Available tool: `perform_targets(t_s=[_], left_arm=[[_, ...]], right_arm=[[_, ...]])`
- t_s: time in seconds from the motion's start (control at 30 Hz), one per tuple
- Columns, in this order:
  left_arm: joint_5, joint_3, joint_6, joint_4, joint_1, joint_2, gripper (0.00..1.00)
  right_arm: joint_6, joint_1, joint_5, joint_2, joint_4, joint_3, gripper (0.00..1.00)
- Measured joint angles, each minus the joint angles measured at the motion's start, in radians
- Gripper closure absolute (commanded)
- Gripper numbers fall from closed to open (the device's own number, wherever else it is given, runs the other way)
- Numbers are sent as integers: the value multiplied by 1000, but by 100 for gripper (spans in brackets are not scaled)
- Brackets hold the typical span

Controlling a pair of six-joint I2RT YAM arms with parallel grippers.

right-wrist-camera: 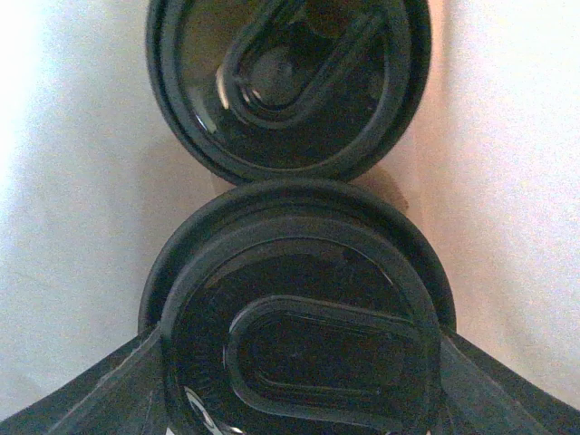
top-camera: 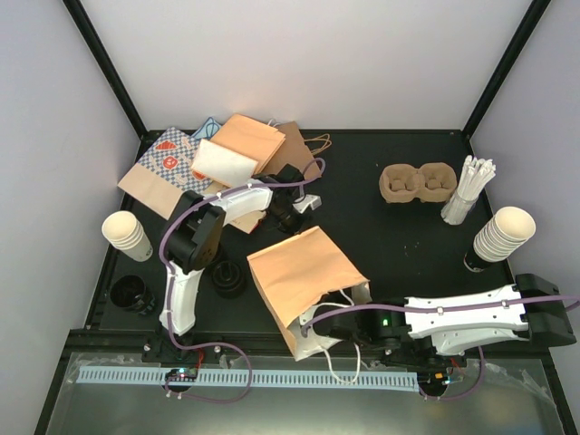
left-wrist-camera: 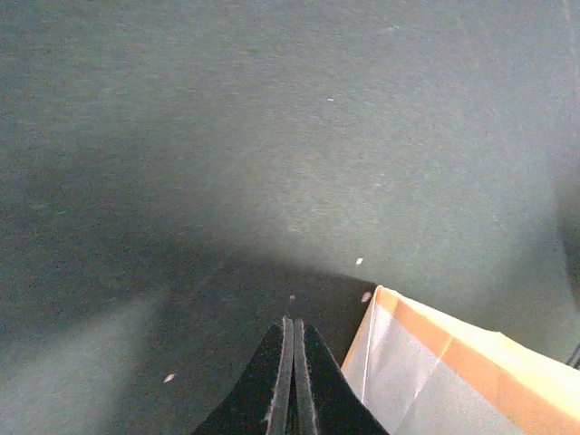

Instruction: Pack the takeout coffee

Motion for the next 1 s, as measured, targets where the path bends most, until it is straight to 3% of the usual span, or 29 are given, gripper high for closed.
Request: perform_targets(t_s=[0.4, 1.0], left_arm=[[104, 0, 55, -9, -34, 32, 98], [141, 0, 95, -29, -66, 34, 98]], right_arm=[[-8, -14, -16, 24, -12, 41, 47], [-14, -49, -47, 42, -29, 52, 47]])
